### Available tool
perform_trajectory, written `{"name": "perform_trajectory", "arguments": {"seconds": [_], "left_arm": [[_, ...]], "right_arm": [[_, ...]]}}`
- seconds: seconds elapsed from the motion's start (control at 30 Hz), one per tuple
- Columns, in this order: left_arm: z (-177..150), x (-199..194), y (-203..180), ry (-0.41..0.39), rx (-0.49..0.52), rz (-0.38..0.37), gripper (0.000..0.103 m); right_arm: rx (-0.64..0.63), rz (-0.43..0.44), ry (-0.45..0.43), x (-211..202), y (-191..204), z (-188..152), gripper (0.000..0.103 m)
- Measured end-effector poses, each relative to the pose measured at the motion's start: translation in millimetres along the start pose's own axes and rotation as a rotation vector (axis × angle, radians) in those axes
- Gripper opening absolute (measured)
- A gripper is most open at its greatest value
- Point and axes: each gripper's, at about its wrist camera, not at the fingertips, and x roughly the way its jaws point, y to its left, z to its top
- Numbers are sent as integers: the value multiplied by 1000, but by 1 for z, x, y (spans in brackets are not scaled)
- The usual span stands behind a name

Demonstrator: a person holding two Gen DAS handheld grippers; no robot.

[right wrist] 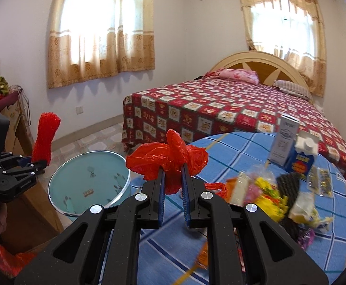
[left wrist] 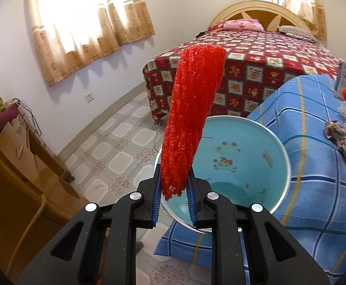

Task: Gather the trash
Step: 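Carry both red bags over the blue bin and open both tools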

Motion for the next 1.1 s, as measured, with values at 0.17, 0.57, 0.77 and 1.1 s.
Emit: {"name": "perform_trajectory", "arguments": {"seconds": [0.17,0.57,0.77,1.1], "left_arm": [[-2,10,6,23,-8,26,21],[-5,31,12,69,12,76,21],[-4,33,19,73,-1,82,21],[-4,35,16,78,-3,81,21]], "right_arm": [[-25,34,27,25,16,4,13],[-79,99,107,79,49,5,13],[-101,123,125,95,62,5,13],[-111,137,145,108,72,4,13]]}}
